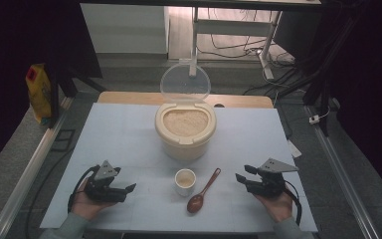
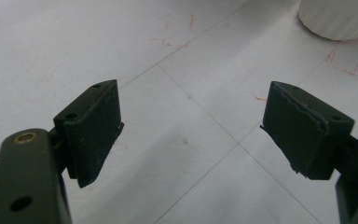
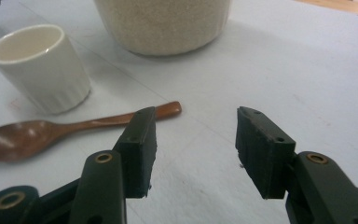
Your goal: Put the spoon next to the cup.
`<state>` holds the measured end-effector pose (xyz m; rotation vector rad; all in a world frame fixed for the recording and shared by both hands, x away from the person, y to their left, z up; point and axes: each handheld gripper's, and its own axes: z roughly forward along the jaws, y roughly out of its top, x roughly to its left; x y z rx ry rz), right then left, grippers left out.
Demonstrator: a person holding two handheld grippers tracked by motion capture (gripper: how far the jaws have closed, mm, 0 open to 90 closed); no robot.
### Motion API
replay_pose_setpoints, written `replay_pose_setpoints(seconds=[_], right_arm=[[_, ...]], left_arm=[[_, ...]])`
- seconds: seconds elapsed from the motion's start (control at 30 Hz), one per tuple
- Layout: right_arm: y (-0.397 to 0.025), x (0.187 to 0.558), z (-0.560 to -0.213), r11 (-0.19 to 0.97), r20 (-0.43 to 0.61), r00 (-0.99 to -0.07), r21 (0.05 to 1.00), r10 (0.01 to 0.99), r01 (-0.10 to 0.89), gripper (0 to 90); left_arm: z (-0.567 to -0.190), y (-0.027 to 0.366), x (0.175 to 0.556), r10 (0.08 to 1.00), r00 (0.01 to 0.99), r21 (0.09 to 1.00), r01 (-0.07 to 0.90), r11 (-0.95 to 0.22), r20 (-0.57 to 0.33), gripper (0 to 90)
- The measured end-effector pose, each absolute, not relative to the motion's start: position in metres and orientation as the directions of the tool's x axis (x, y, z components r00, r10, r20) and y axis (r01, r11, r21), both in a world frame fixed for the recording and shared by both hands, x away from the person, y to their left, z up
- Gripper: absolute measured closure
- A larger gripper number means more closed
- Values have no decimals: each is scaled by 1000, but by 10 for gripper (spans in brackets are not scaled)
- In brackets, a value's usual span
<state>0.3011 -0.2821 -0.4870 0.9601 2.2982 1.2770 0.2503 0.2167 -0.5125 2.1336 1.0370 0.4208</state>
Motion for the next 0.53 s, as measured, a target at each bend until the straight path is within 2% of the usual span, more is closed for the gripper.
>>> replay_pose_setpoints(seconds=[0.53], right_arm=[[-295, 293, -491, 393, 4, -724, 838, 690, 379, 465]], left_arm=[[-512, 217, 250, 781, 624, 726, 547, -417, -22, 191]])
